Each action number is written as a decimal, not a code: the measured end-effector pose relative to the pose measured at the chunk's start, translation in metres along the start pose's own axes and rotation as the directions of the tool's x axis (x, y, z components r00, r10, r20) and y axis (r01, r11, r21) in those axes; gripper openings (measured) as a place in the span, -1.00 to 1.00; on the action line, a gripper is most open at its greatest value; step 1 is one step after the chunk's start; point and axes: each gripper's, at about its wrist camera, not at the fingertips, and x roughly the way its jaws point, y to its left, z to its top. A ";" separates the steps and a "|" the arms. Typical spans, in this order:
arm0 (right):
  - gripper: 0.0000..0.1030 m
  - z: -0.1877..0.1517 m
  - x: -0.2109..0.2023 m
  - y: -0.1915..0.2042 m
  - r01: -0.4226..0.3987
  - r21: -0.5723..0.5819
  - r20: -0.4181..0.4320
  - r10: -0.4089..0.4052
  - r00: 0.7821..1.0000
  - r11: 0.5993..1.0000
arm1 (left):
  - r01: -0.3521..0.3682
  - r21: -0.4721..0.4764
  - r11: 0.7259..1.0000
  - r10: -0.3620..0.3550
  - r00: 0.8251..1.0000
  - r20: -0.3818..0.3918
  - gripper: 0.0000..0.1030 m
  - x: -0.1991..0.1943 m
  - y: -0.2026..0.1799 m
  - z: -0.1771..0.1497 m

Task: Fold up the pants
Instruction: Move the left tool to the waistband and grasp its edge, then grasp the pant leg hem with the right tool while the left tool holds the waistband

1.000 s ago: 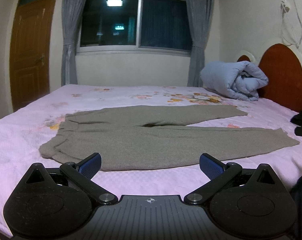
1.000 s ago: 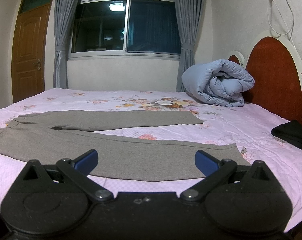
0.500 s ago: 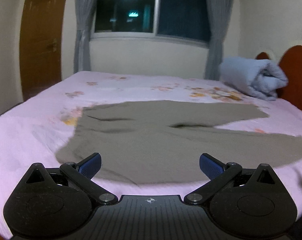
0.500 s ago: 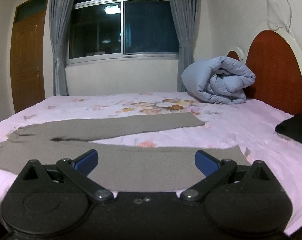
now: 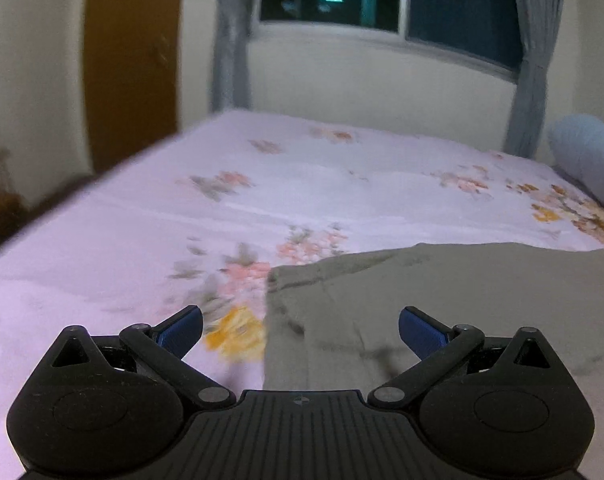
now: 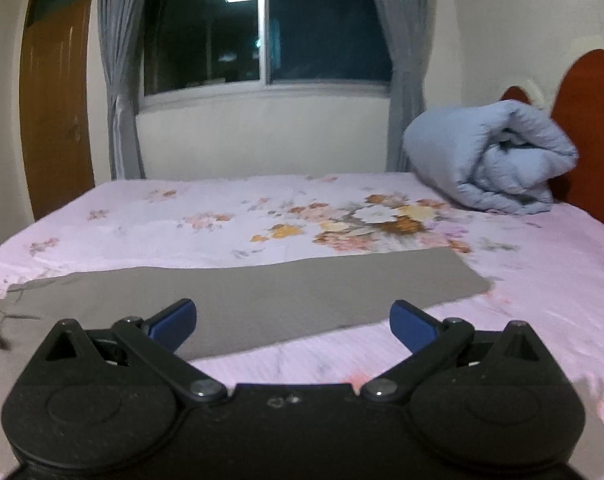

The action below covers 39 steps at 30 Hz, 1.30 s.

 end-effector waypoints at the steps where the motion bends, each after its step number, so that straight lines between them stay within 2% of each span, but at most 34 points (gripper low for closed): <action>1: 0.89 0.001 0.012 0.004 -0.003 -0.008 -0.007 0.003 1.000 1.000 | 0.029 -0.020 0.999 -0.029 0.999 -0.023 1.00 0.021 0.006 0.005; 5: 0.89 -0.001 0.063 0.018 -0.022 -0.029 -0.047 0.021 0.999 0.999 | 0.069 -0.069 0.995 -0.075 0.993 -0.093 0.98 0.085 0.020 0.013; 6: 0.89 -0.001 0.072 0.019 -0.024 -0.030 -0.056 0.022 0.998 0.999 | 0.086 -0.076 0.993 -0.094 0.989 -0.115 0.91 0.098 0.022 0.014; 8: 0.89 -0.004 0.090 0.023 -0.031 -0.027 -0.075 0.029 0.997 0.999 | 0.118 -0.086 0.989 -0.131 0.979 -0.154 0.47 0.118 0.023 0.014; 10: 0.89 -0.006 0.103 0.026 -0.035 -0.027 -0.082 0.032 0.996 0.999 | 0.143 -0.068 0.987 -0.153 0.972 -0.178 0.25 0.135 0.017 0.013; 12: 0.89 -0.007 0.112 0.028 -0.040 -0.017 -0.092 0.038 0.995 0.999 | 0.133 -0.024 0.991 -0.136 0.974 -0.182 0.20 0.145 0.010 0.012; 13: 0.89 -0.007 0.115 0.028 -0.045 -0.009 -0.097 0.044 0.994 0.999 | 0.135 -0.012 0.991 -0.135 0.975 -0.176 0.06 0.145 0.007 0.010; 14: 0.89 -0.008 0.116 0.029 -0.050 -0.003 -0.098 0.049 0.994 0.999 | 0.144 -0.013 0.989 -0.144 0.975 -0.169 -0.20 0.143 0.007 0.009; 17: 0.89 -0.005 0.123 0.029 -0.062 0.000 -0.100 0.061 0.993 0.998 | 0.181 -0.009 0.983 -0.180 0.971 -0.156 -0.58 0.136 0.002 0.008; 19: 0.89 -0.002 0.129 0.029 -0.075 0.004 -0.100 0.075 0.992 0.997 | 0.181 0.004 0.983 -0.179 0.974 -0.141 -0.64 0.130 -0.003 0.009; 23: 0.89 0.006 0.143 0.027 -0.113 0.026 -0.122 0.116 0.986 0.993 | 0.238 -0.108 0.965 -0.243 0.969 -0.042 -0.67 0.100 0.016 0.018; 27: 0.89 0.018 0.166 0.023 -0.181 -0.001 -0.122 0.179 0.976 0.984 | 0.326 -0.162 0.931 -0.314 0.944 0.098 -0.67 0.057 0.028 0.026; 30: 0.87 0.028 0.189 0.024 -0.261 -0.048 -0.133 0.253 0.958 0.964 | 0.361 -0.162 0.918 -0.337 0.928 0.157 -0.67 0.034 0.030 0.026; 33: 0.60 0.034 0.217 0.029 -0.328 -0.139 -0.156 0.306 0.939 0.934 | 0.372 -0.156 0.915 -0.342 0.921 0.188 -0.67 0.022 0.031 0.027; 34: 0.40 0.035 0.225 0.029 -0.350 -0.164 -0.162 0.325 0.932 0.922 | 0.372 -0.155 0.915 -0.341 0.920 0.195 -0.67 0.019 0.031 0.026; 35: 0.27 0.037 0.235 0.030 -0.380 -0.191 -0.171 0.351 0.921 0.905 | 0.370 -0.154 0.916 -0.338 0.920 0.200 -0.67 0.017 0.031 0.026; 37: 0.27 0.037 0.246 0.033 -0.418 -0.252 -0.181 0.382 0.906 0.873 | 0.379 -0.145 0.914 -0.345 0.914 0.212 -0.67 0.012 0.031 0.024; 39: 0.25 0.037 0.255 0.038 -0.451 -0.344 -0.188 0.410 0.892 0.824 | 0.387 -0.131 0.913 -0.356 0.910 0.214 -0.67 0.008 0.032 0.024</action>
